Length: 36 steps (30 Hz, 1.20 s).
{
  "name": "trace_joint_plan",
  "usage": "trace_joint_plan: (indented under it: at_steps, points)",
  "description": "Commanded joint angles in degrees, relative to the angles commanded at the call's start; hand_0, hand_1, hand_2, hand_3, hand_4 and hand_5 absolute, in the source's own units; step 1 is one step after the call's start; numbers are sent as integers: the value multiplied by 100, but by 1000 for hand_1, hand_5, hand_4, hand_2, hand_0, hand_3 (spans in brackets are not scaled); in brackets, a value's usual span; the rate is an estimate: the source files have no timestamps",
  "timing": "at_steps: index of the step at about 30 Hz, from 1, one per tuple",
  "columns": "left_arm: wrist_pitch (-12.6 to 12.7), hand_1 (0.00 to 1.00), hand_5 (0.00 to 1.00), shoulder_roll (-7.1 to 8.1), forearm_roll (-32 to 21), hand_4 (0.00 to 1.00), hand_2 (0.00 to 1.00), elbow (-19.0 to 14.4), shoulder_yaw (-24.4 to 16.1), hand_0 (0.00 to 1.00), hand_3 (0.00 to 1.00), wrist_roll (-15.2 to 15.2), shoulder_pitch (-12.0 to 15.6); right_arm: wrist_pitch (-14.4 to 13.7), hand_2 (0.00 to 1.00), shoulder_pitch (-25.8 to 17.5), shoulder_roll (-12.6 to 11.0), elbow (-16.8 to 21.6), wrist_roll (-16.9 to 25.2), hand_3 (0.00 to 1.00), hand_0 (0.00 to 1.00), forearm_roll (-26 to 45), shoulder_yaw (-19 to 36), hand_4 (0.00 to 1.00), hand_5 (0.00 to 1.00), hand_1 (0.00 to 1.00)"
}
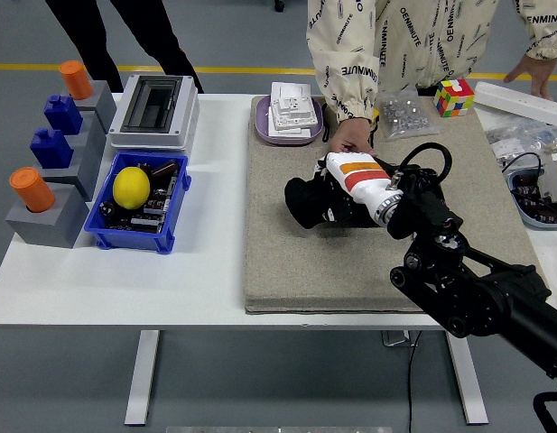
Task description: Pick the rag up,wipe the panel,place it on the desk
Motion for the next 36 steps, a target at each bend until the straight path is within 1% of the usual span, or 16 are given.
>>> trace_joint_plan:
  at_steps: [7, 15, 19, 36]
  points:
    - [-1, 689, 466, -1, 2, 593, 724, 0, -1, 642, 566, 0, -8, 25, 395, 193, 92, 79, -23, 394, 249, 31, -340, 998, 41, 300]
    - [2, 689, 467, -2, 15, 592, 724, 0, -25, 641, 566, 2, -22, 31, 394, 205, 73, 27, -23, 393, 249, 41, -347, 998, 41, 299]
    - [0, 689, 467, -8, 13, 592, 724, 0, -33, 642, 565, -1, -27, 31, 394, 177, 16, -16, -21, 393, 249, 40, -292, 998, 40, 299]
    - [2, 690, 466, -37, 19, 593, 724, 0, -84, 643, 565, -7, -21, 49, 394, 62, -374, 22, -20, 393, 249, 42, -102, 998, 41, 300]
